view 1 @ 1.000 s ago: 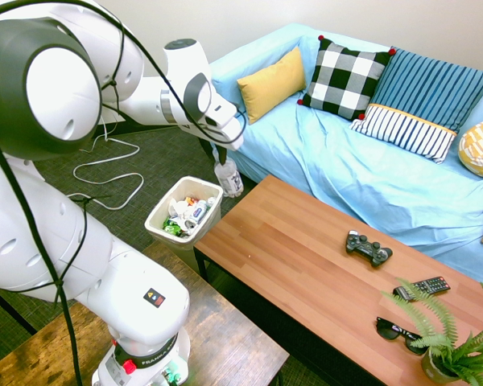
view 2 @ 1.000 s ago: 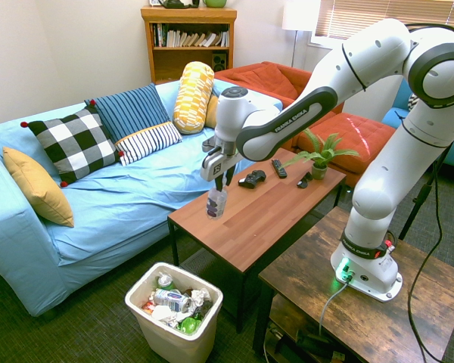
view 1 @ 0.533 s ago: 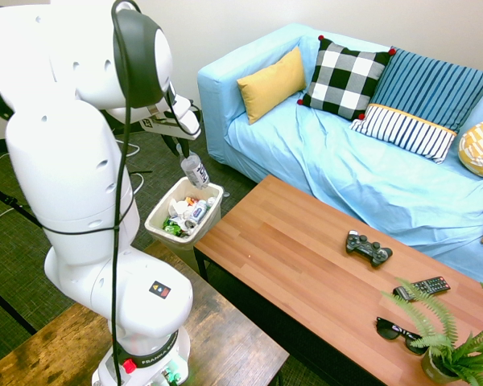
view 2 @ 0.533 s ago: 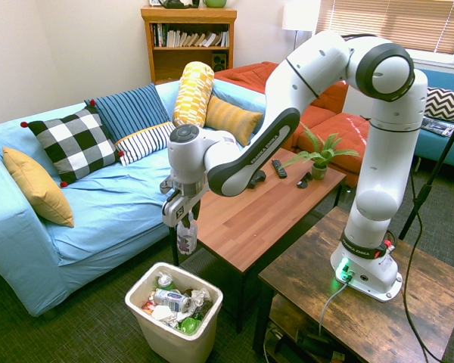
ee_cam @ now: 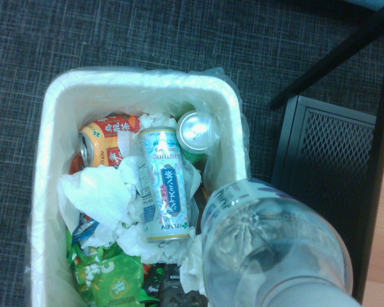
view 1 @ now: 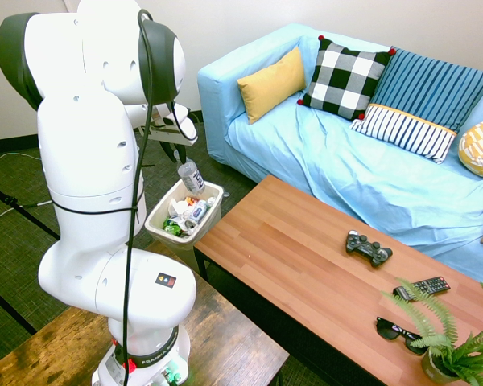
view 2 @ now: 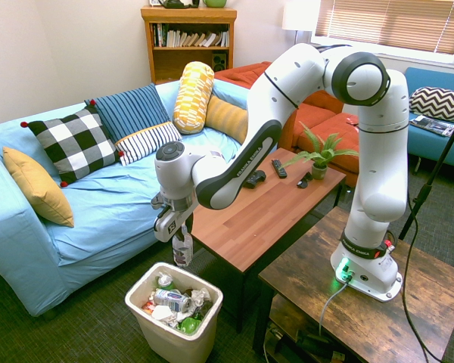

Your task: Throw the bottle in the trash bin

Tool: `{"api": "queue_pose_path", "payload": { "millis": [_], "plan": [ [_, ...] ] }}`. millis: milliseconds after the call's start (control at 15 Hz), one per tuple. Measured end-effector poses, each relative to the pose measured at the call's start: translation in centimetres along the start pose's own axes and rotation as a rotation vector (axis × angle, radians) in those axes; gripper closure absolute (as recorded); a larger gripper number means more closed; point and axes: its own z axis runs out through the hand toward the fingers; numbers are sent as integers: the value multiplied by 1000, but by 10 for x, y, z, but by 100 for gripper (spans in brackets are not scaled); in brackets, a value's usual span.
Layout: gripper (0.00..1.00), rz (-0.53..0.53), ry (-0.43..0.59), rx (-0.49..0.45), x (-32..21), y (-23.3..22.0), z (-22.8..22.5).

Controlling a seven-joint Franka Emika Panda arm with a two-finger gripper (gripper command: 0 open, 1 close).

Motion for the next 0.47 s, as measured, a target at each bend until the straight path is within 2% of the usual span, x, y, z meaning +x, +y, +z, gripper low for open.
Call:
{"api": "queue_pose_path", "payload": {
  "millis": [467],
  "plan": [
    [0, -5, -3, -10, -4, 0, 7]
  ]
}}
